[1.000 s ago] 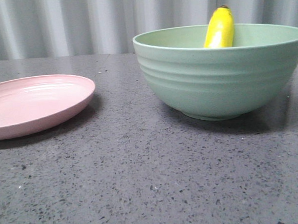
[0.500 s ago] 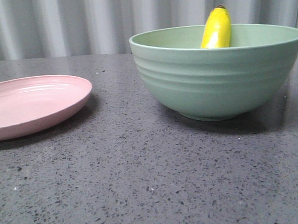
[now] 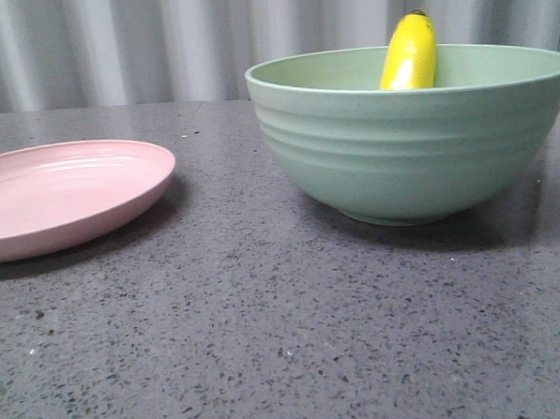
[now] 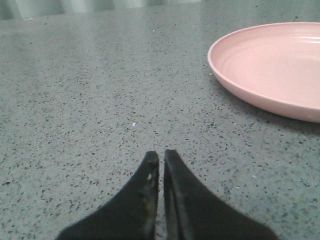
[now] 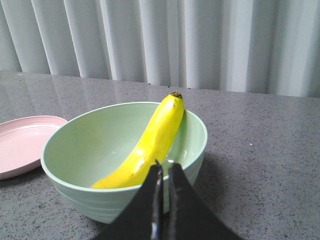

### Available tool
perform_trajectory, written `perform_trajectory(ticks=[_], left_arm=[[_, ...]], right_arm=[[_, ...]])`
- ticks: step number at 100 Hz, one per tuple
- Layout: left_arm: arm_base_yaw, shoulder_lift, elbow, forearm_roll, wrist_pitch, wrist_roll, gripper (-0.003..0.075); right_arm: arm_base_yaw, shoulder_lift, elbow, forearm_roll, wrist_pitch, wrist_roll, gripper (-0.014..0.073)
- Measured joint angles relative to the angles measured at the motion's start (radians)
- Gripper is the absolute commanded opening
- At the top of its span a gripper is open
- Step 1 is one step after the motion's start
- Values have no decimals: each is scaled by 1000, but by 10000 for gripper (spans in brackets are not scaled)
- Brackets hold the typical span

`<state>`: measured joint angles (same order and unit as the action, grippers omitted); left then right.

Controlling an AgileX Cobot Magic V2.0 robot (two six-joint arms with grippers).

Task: Transfer banana from pink plate to green bowl

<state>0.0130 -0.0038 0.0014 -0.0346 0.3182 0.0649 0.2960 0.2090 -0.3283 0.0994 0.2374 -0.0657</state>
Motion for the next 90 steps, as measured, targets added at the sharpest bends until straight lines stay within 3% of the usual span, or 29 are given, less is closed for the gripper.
perform_trajectory(ticks=[55,69,90], left_arm=[[0,0,0,0,0,0,-20],[0,0,0,2,0,0,-20],[0,0,0,2,0,0,-20]], right_arm=[[0,-4,9,-2,-13,0,-70],[-18,-7,81,-48,-152,0,-70],[-124,-9,274,-66,-487,54,-70]])
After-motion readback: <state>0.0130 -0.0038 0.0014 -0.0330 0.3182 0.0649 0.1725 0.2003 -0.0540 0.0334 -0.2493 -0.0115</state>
